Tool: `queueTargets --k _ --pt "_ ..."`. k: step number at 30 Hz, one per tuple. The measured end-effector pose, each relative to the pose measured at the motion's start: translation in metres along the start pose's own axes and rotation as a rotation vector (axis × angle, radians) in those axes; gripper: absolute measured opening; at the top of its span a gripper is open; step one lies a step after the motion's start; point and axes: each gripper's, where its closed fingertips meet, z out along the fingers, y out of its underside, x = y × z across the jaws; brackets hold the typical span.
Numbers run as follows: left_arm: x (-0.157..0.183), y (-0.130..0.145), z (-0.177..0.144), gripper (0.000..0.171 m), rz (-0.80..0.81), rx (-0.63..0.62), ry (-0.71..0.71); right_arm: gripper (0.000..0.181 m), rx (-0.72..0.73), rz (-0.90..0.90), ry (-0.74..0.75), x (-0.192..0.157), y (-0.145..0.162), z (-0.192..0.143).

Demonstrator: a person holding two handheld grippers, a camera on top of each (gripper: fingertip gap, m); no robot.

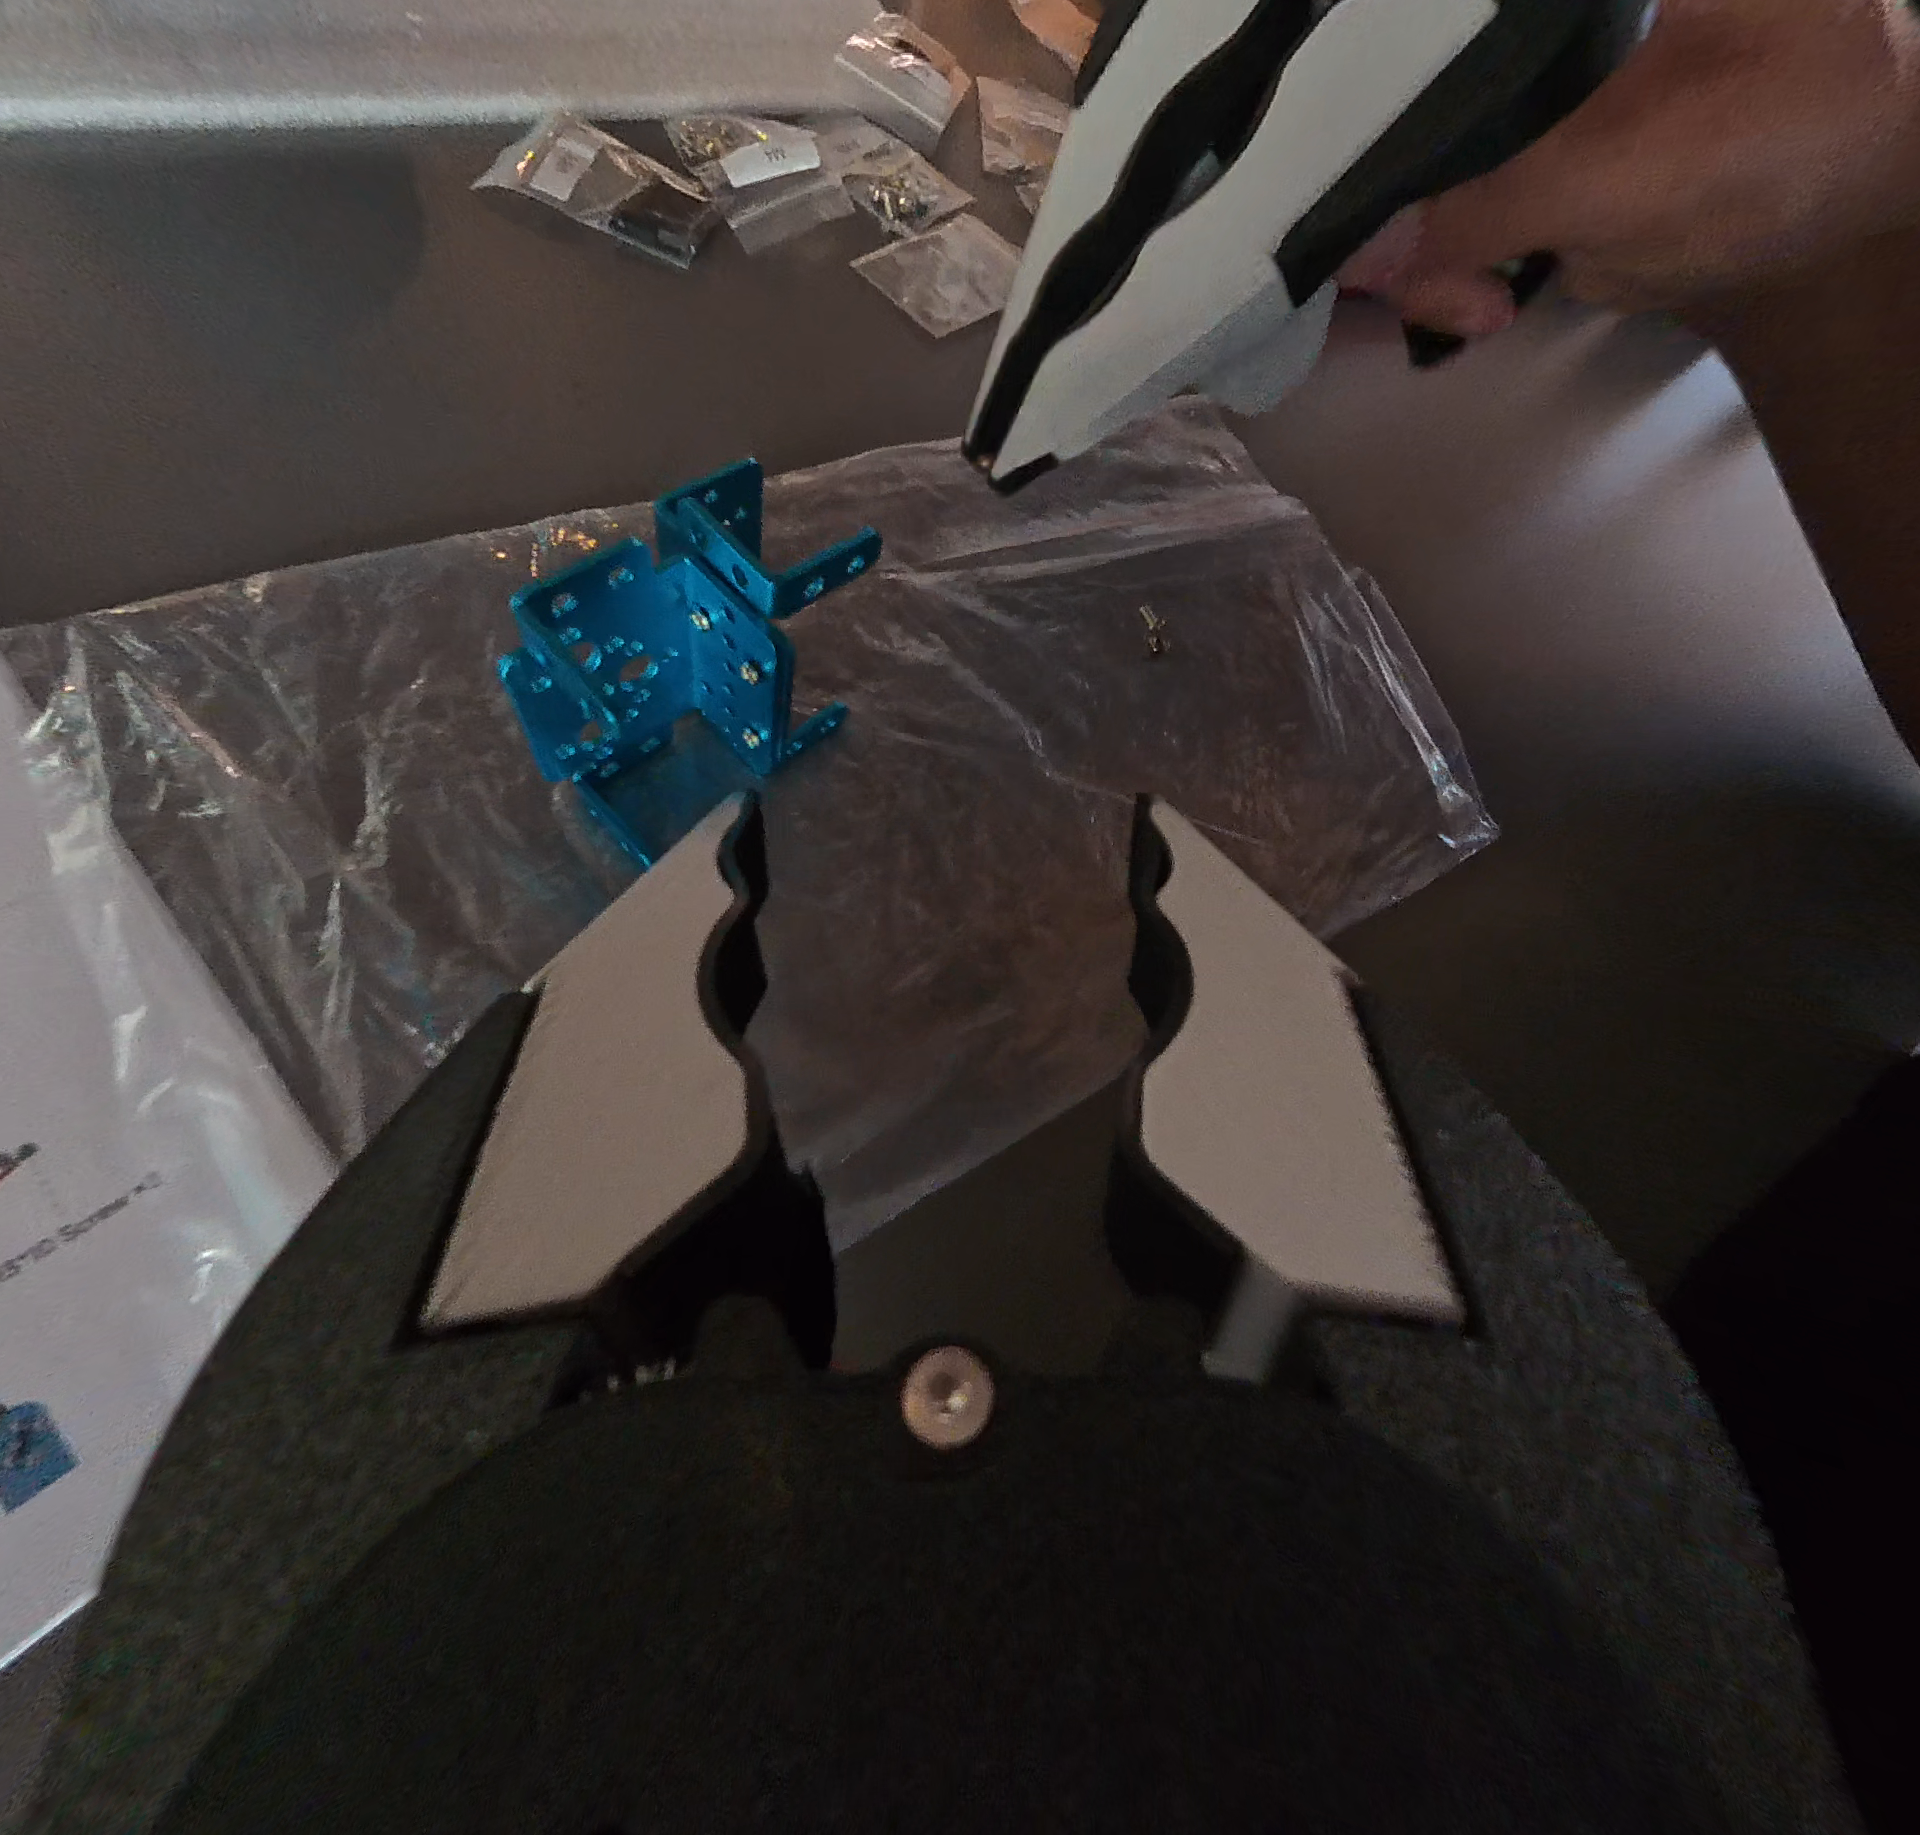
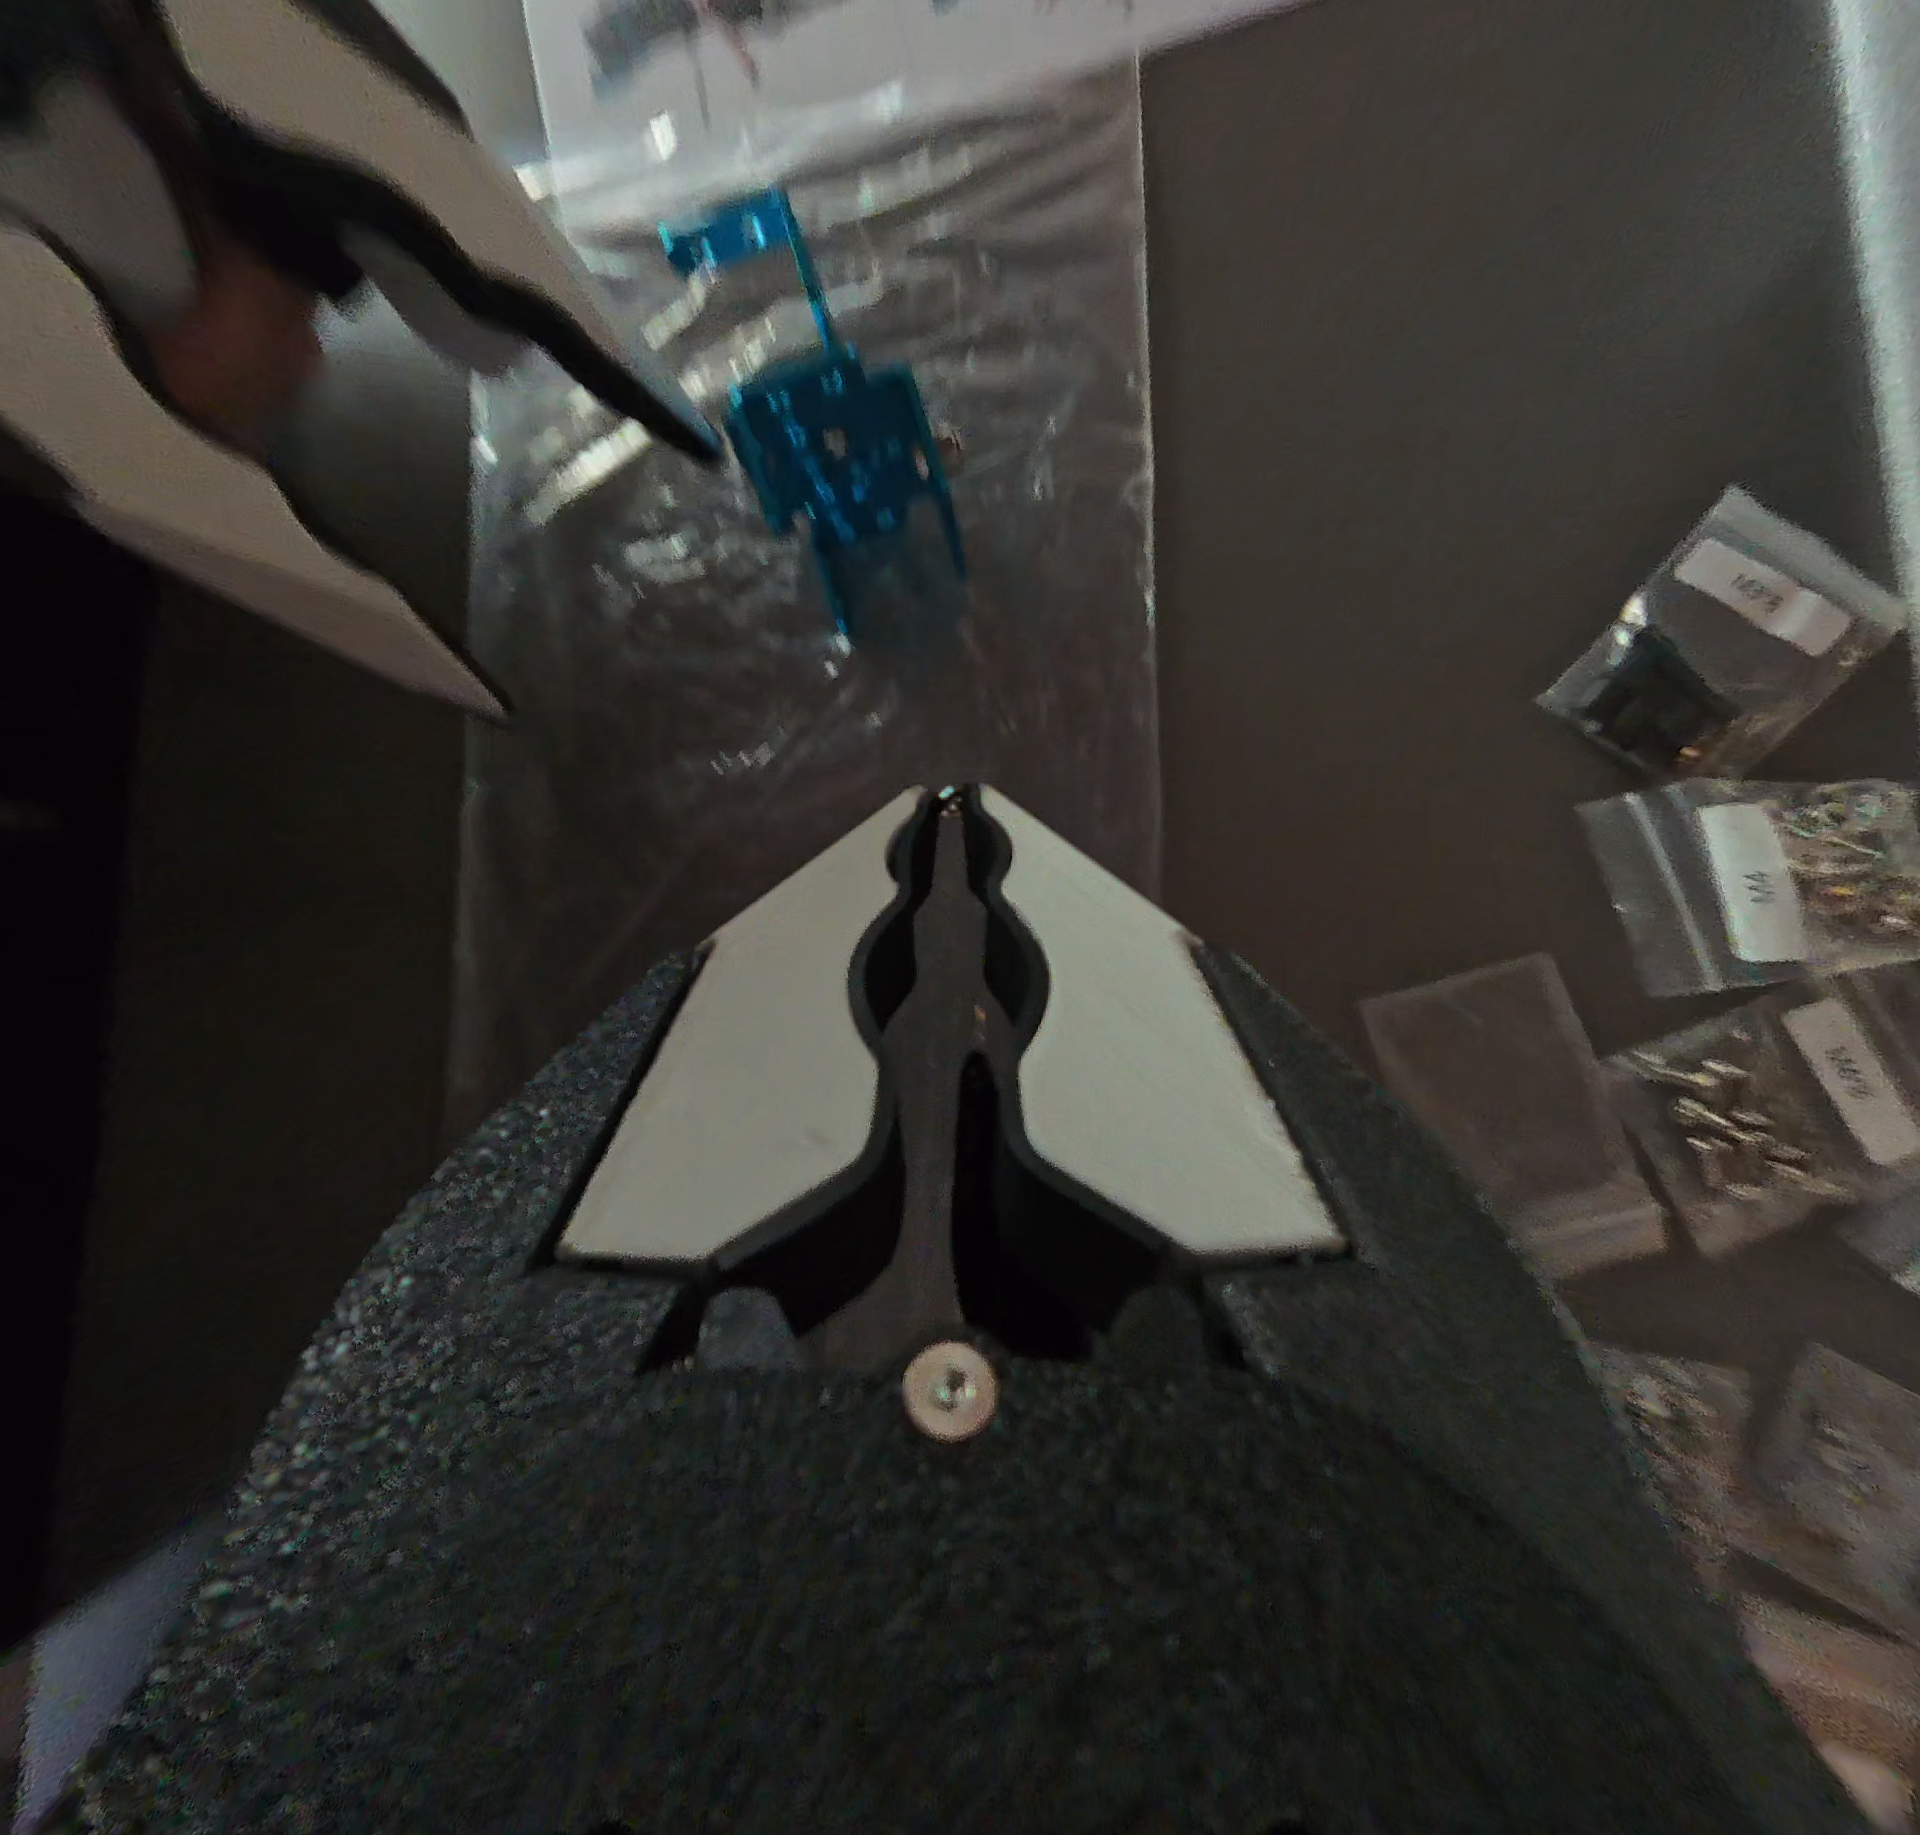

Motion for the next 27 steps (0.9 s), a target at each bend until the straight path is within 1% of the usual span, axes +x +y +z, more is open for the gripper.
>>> queueTargets --k 1,3,6,8,10,12,14,16,17,19,21,27 --pt "0.0 0.0 0.002 0.074 0.004 0.0 -0.012 0.004 0.051 0.044 -0.017 -0.005 -0.007 0.002" --pt "-0.003 -0.001 0.005 0.081 0.036 0.004 -0.057 0.002 0.148 0.139 0.003 -0.01 -0.017 0.009" --pt "-0.001 -0.003 0.007 0.088 0.07 0.011 -0.088 0.001 0.232 0.251 0.036 -0.023 -0.023 0.023" --pt "0.006 -0.005 0.008 0.089 0.086 0.027 -0.068 0.002 0.267 0.293 0.041 -0.03 -0.025 0.028" --pt "0.009 -0.009 0.008 0.089 0.106 0.045 -0.058 0.001 0.28 0.34 0.056 -0.03 -0.025 0.032" --pt "0.008 -0.012 0.007 0.09 0.117 0.059 -0.062 0.001 0.298 0.392 0.018 -0.034 -0.029 0.033" --pt "0.004 -0.012 0.007 0.092 0.123 0.049 -0.07 0.001 0.347 0.427 0.006 -0.035 -0.035 0.03" --pt "0.002 -0.012 0.007 0.093 0.121 0.049 -0.07 0.001 0.355 0.467 -0.016 -0.035 -0.037 0.029" --pt "0.002 -0.013 0.008 0.093 0.119 0.05 -0.063 0.001 0.38 0.475 -0.039 -0.037 -0.04 0.028" --pt "0.003 -0.014 0.008 0.093 0.118 0.057 -0.042 0.002 0.382 0.492 -0.062 -0.037 -0.04 0.03" --pt "0.005 -0.016 0.008 0.093 0.124 0.065 -0.028 0.001 0.396 0.471 -0.096 -0.039 -0.043 0.03" --pt "0.003 -0.017 0.009 0.093 0.124 0.06 -0.009 0.001 0.356 0.445 -0.109 -0.039 -0.041 0.036"
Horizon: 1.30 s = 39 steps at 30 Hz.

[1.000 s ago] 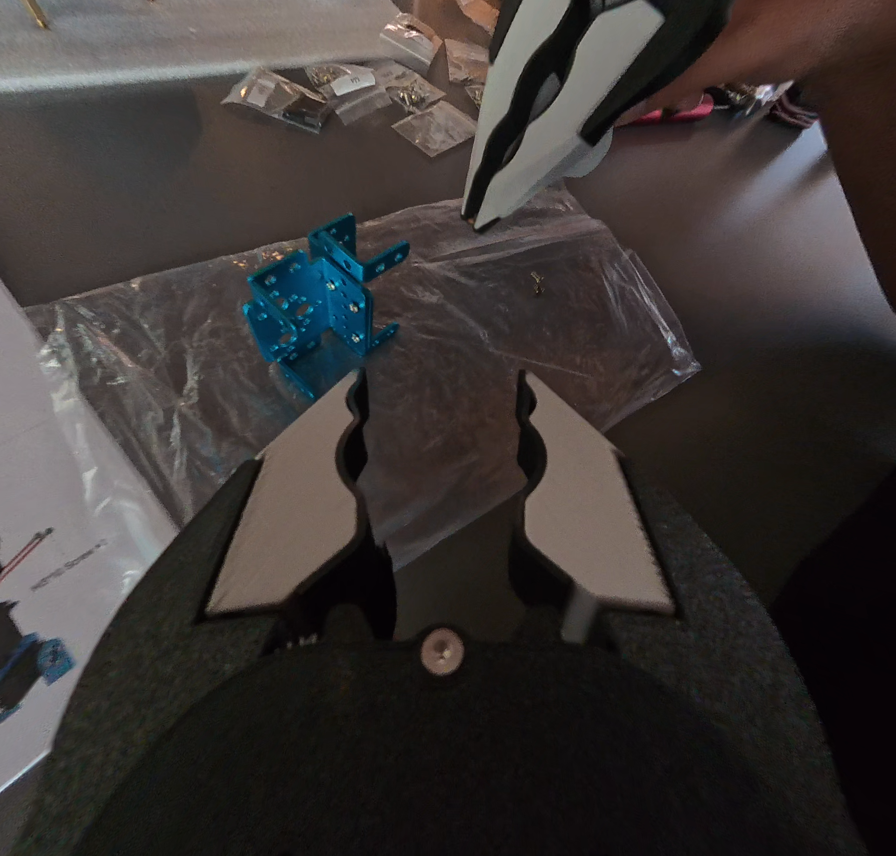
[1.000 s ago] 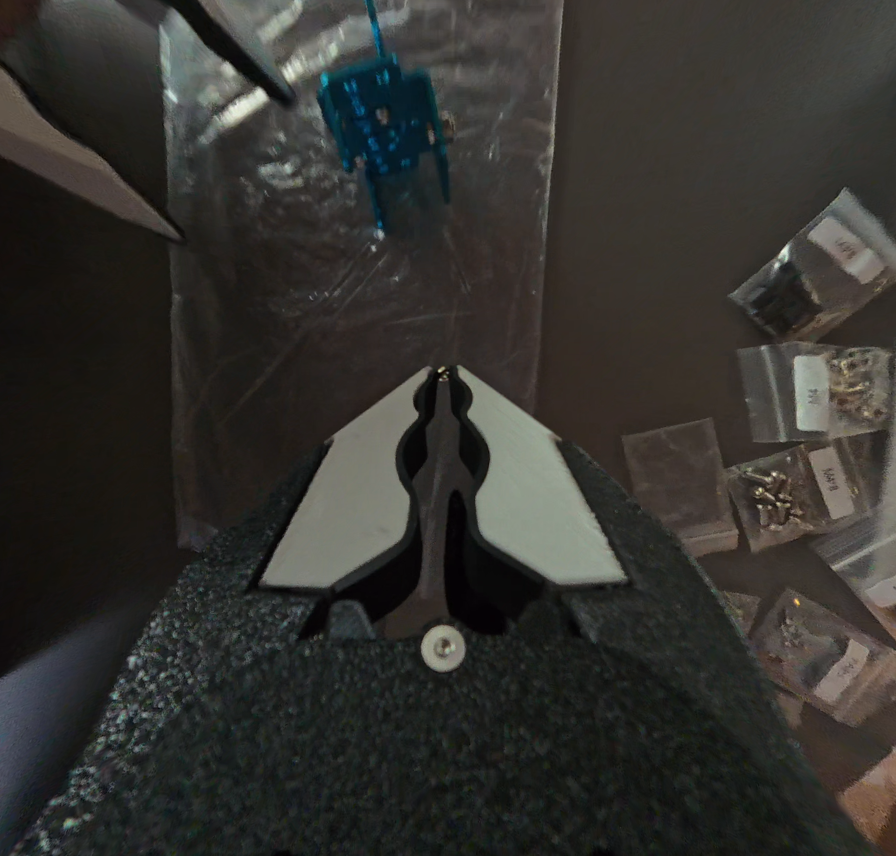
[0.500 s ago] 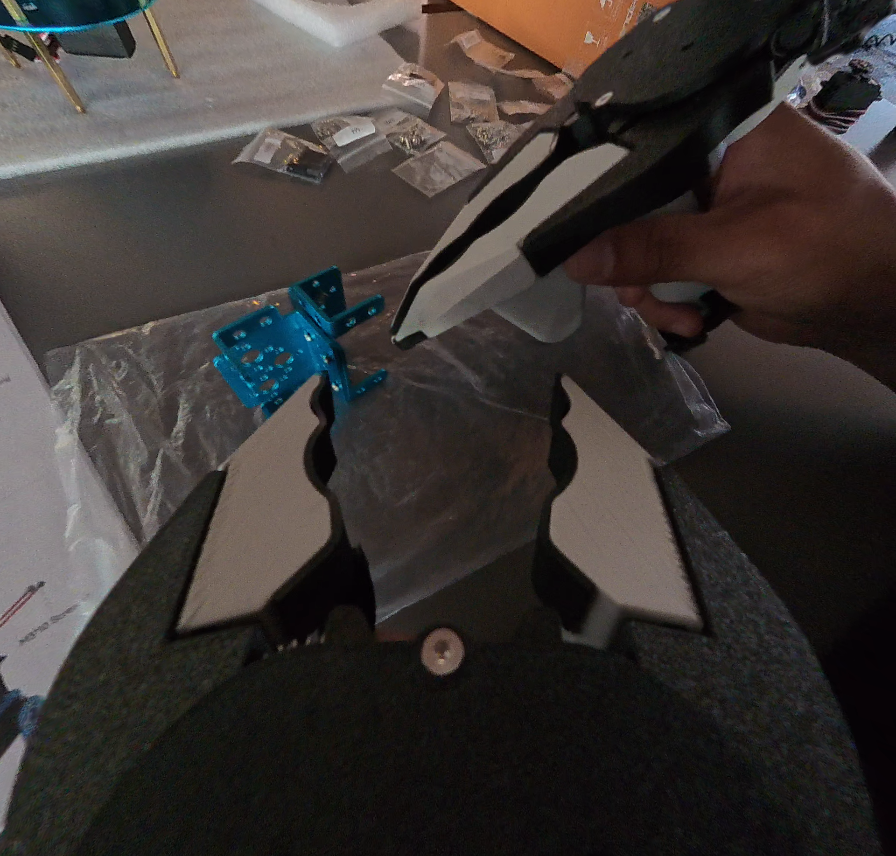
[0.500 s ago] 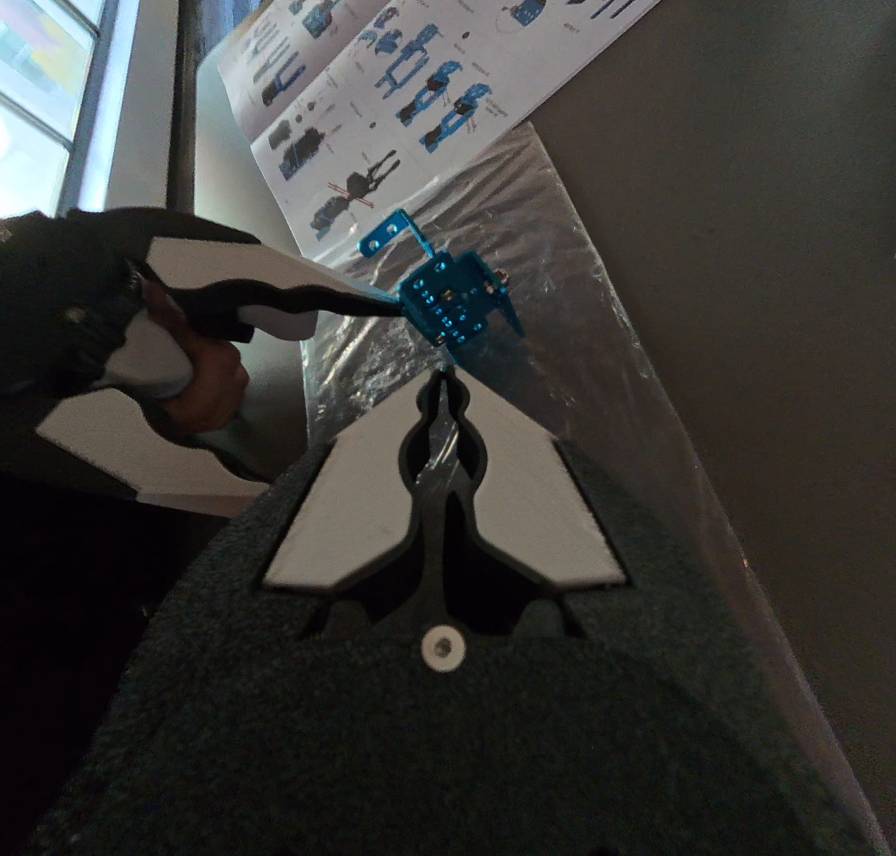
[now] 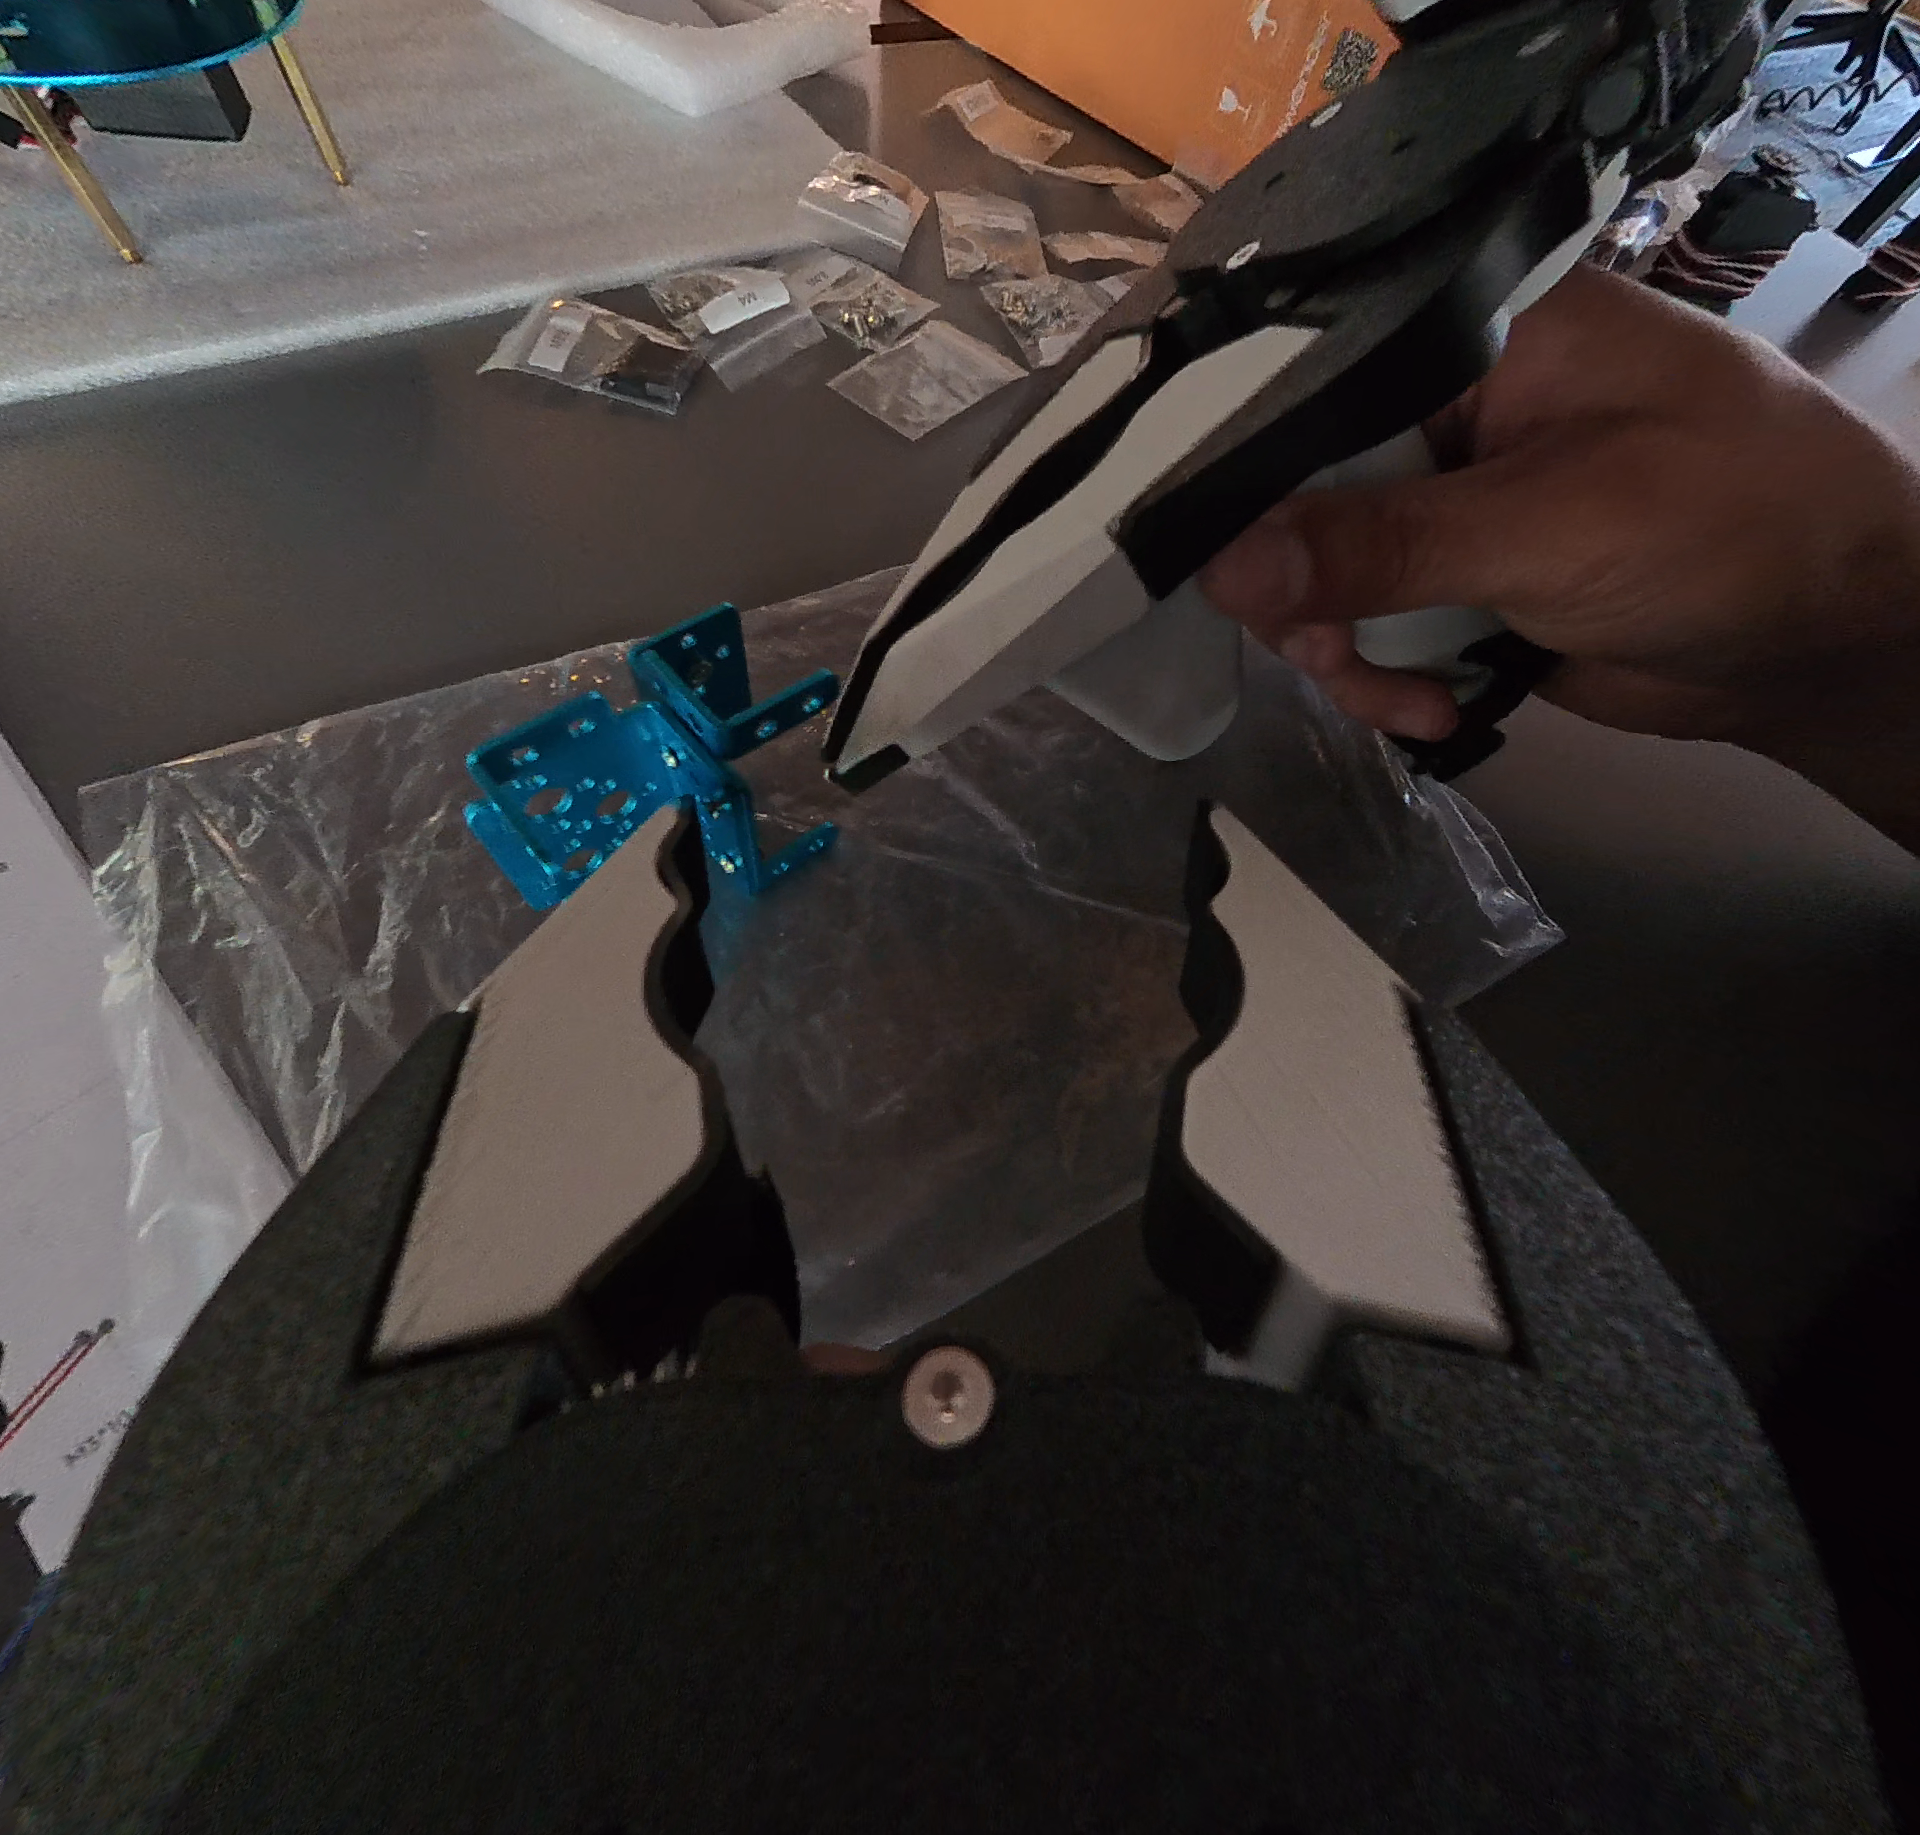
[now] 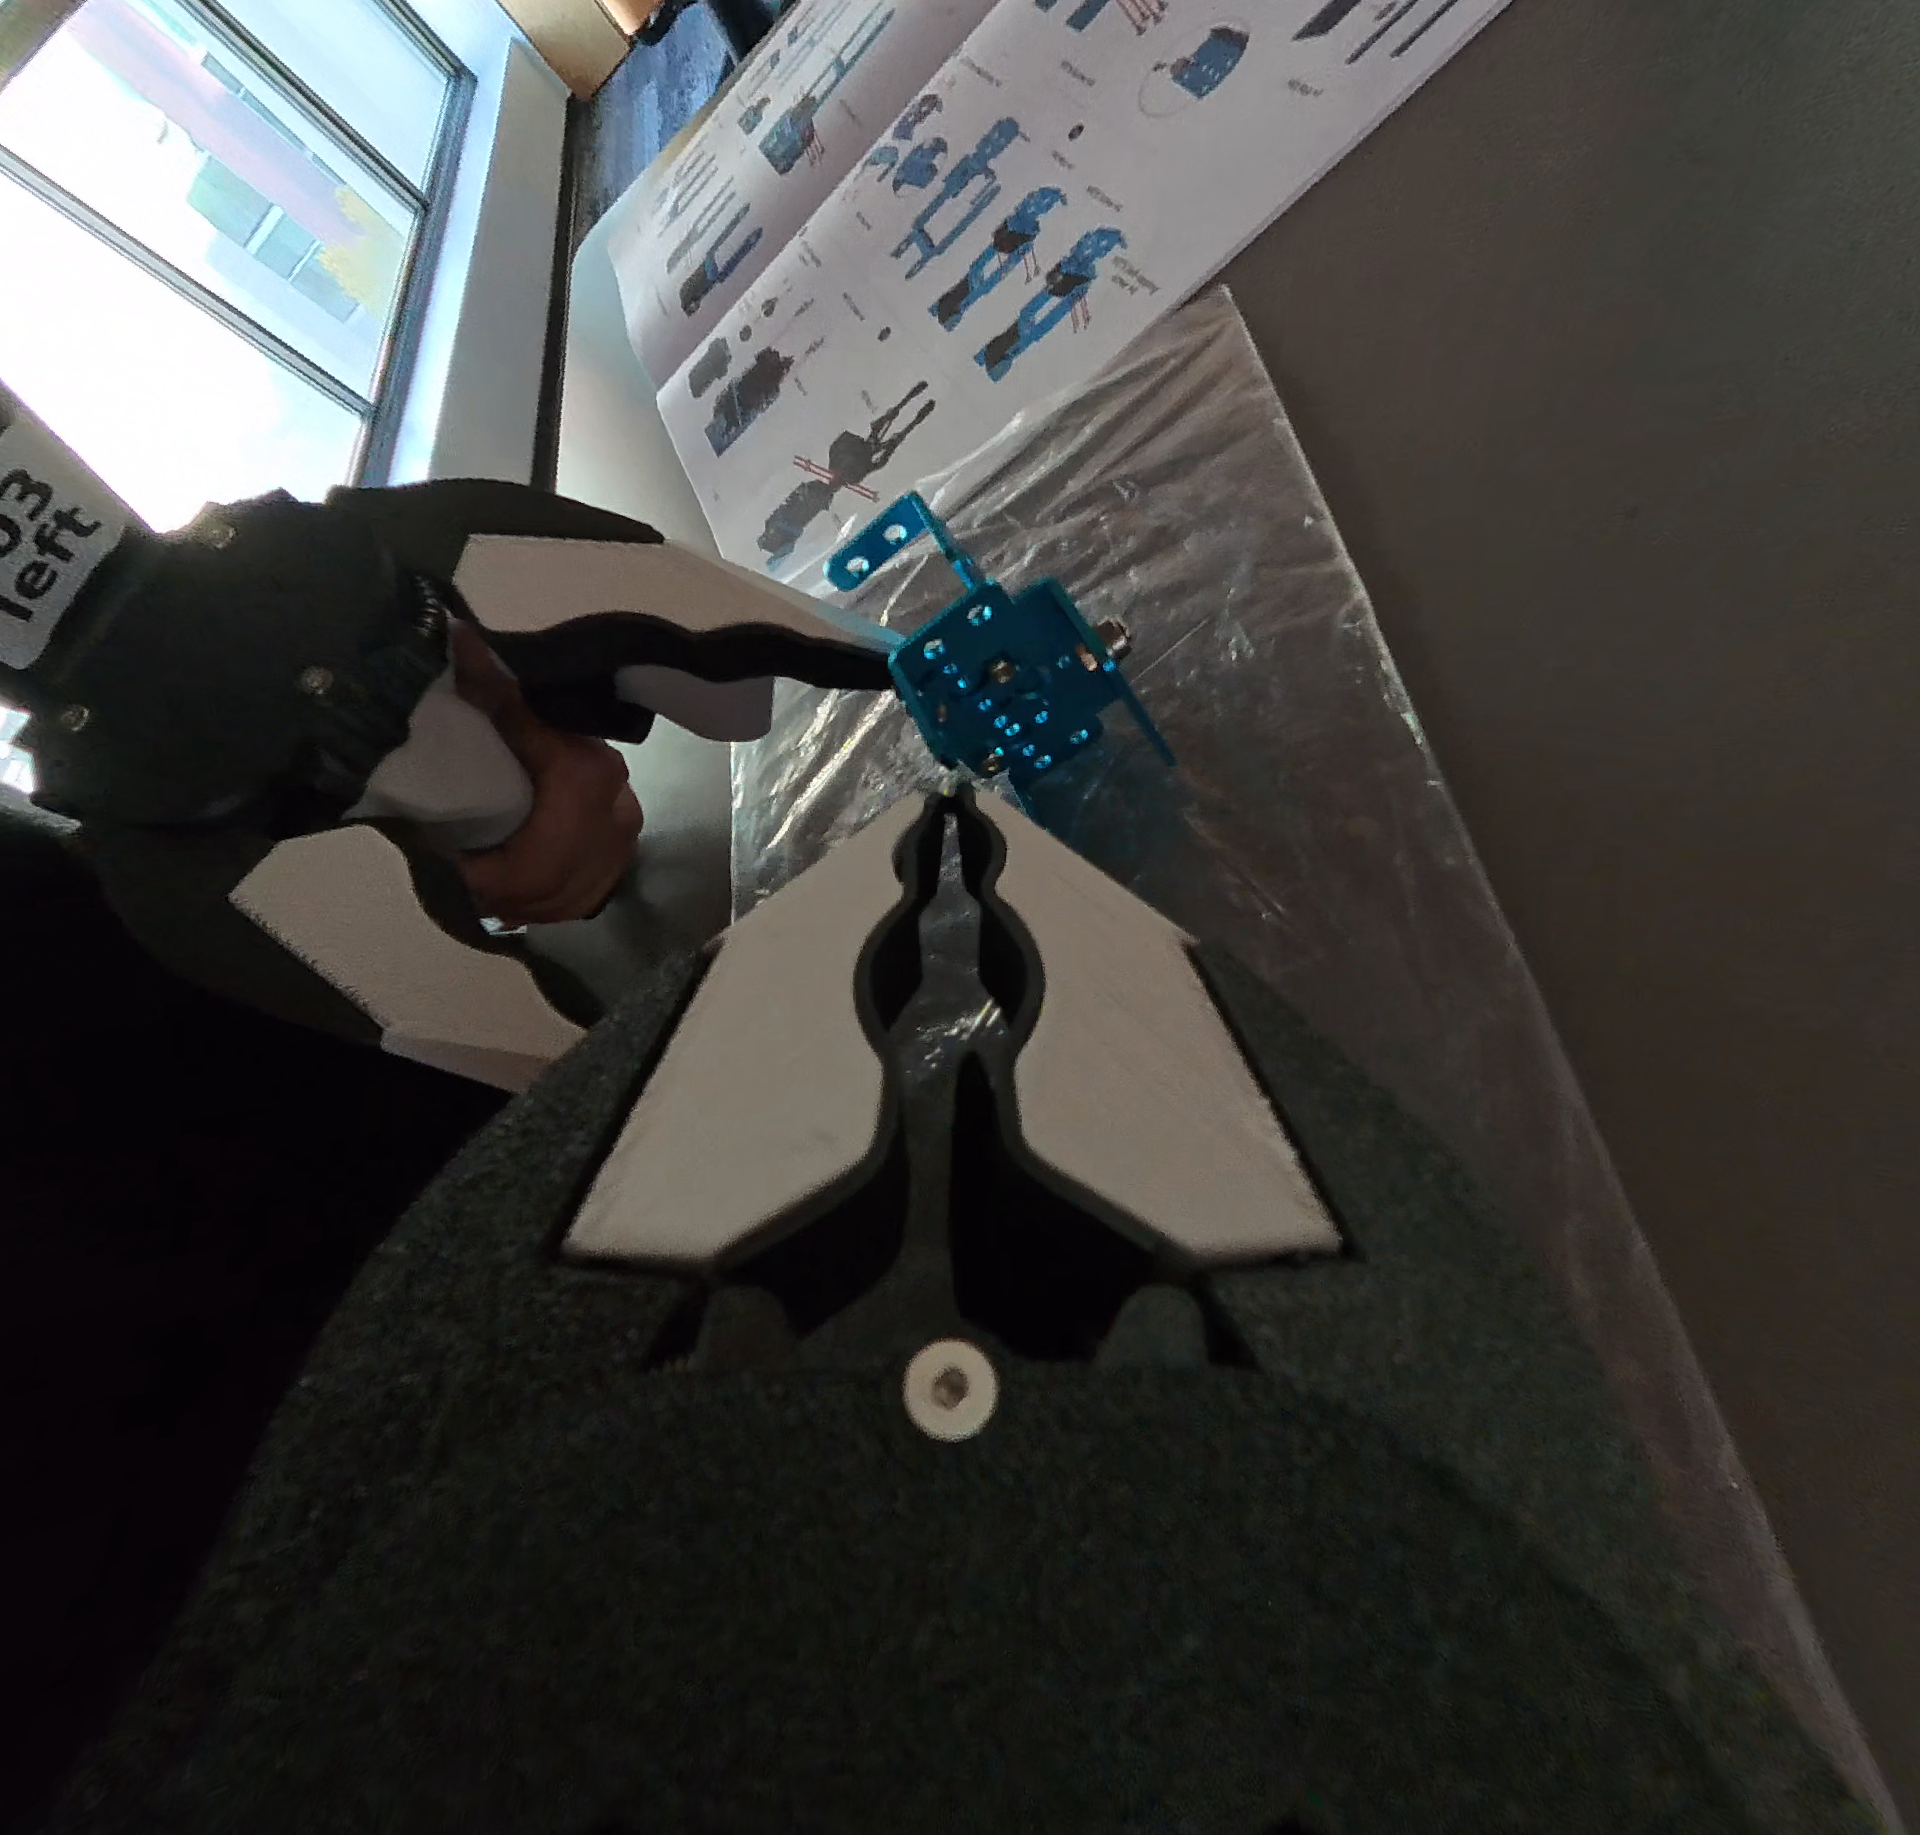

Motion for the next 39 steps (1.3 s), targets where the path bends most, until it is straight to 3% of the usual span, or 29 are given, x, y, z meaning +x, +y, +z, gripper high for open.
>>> queueTargets --k 11,19,27,39 --pt "0.003 0.003 -0.001 0.091 0.016 -0.013 0.025 0.001 0.086 0.336 -0.043 0.001 0.002 -0.009" --pt "0.007 0.005 -0.006 0.091 0.026 -0.014 0.086 0.001 0.19 0.278 0.101 -0.001 -0.002 -0.002" --pt "0.012 0.008 -0.01 0.091 0.014 -0.028 0.178 0.001 0.259 0.313 0.123 -0.003 -0.002 0.004" --pt "0.011 0.005 -0.008 0.092 0.069 -0.03 0.147 0.001 0.299 0.314 0.187 0.003 -0.003 0.0"
